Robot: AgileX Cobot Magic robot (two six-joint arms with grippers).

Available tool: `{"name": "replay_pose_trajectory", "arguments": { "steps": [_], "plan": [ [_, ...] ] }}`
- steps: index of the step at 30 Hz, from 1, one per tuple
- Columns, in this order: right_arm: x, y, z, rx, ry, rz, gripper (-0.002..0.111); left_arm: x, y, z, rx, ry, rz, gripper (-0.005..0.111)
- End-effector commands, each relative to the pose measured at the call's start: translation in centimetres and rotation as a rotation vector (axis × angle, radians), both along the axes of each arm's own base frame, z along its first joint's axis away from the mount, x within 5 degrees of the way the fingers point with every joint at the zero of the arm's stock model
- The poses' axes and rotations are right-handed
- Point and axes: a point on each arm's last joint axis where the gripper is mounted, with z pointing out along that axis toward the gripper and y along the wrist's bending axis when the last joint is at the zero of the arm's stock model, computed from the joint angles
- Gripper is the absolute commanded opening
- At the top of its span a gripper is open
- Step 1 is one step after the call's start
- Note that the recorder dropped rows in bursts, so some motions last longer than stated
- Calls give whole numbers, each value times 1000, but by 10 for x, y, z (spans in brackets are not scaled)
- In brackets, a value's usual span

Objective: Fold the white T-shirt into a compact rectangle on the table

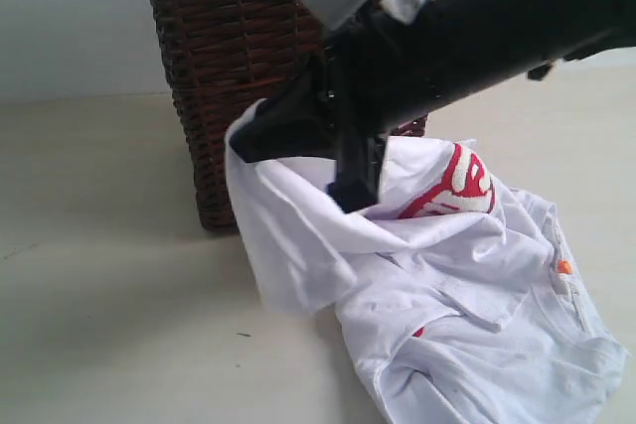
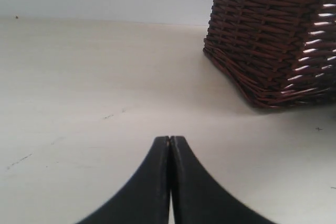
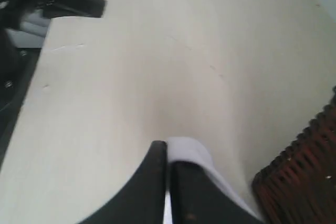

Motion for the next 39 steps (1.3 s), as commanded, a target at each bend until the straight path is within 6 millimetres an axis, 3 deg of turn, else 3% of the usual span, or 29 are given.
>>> {"name": "replay_pose_trajectory", "arguments": {
  "steps": [1,5,8,11,14,18,21,24,27,32,36,39],
  "plan": [
    [21,21,-20,70,53,-220,9,0,0,1,-4,-12,-8,0],
    [24,31,-36,46,26,-198,37,0,0,1,-4,-12,-8,0],
    [24,32,-36,54,38,-193,55,0,0,1,-4,-12,-8,0],
    [19,29,-23,81,29,-196,57,0,0,1,-4,-12,-8,0],
    [4,17,5,66,-64,-164,57,0,0,1,-4,-12,-8,0],
    [-20,-18,42,-27,-168,-101,57,0,0,1,-4,-12,-8,0],
    [-30,-54,45,-172,-100,-58,57,0,0,1,-4,-12,-8,0],
    [-25,-95,19,-352,108,-26,57,0,0,1,-4,-12,-8,0],
    [-14,-122,-33,-422,249,-45,57,0,0,1,-4,-12,-8,0],
    [-1,-145,-111,-513,165,-37,57,0,0,1,-4,-12,-8,0],
    [3,-150,-141,-582,66,-13,57,0,0,1,-4,-12,-8,0],
    [12,-154,-149,-621,11,-76,56,0,0,1,-4,-12,-8,0]
  ]
}}
